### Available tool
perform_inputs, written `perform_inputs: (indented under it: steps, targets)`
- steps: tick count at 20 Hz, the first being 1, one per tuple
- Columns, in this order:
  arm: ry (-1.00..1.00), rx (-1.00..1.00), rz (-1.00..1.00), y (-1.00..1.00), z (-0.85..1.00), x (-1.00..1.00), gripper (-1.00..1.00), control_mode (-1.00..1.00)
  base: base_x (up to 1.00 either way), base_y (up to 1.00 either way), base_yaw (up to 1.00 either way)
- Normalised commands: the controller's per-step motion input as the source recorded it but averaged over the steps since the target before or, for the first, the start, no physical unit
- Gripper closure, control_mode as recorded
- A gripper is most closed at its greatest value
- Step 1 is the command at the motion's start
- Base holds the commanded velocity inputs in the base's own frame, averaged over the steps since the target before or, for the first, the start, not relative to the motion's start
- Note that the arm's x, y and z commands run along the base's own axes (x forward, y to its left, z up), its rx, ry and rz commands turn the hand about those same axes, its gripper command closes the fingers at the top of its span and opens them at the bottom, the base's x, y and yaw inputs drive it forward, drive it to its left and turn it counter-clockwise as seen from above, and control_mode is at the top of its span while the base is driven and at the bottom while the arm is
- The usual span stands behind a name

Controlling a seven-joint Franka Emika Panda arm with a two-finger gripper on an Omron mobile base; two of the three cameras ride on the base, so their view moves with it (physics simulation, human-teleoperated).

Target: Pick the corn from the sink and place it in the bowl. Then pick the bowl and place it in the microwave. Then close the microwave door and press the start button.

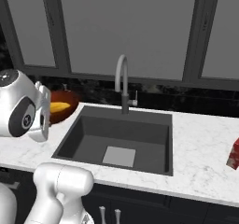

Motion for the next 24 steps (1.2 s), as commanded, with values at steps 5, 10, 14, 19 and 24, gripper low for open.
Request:
perform_inputs:
  steps: [5,10,14,19,24]
  targets:
    - [0.04,0.04,-0.17,-0.66,0.95,-0.62,1.00,-1.00,0.00,0.00,0.00]
    - [-0.02,0.00,-0.22,-0.60,0.61,-0.50,1.00,-1.00,0.00,0.00,0.00]
    - [-0.06,0.03,-0.16,-0.25,0.60,-0.34,1.00,-1.00,0.00,0.00,0.00]
    - [-0.26,0.01,-0.02,0.00,0.35,-0.16,1.00,-1.00,0.00,0.00,0.00]
    - [-0.39,0.06,0.00,0.00,0.00,-0.15,1.00,-1.00,0.00,0.00,0.00]
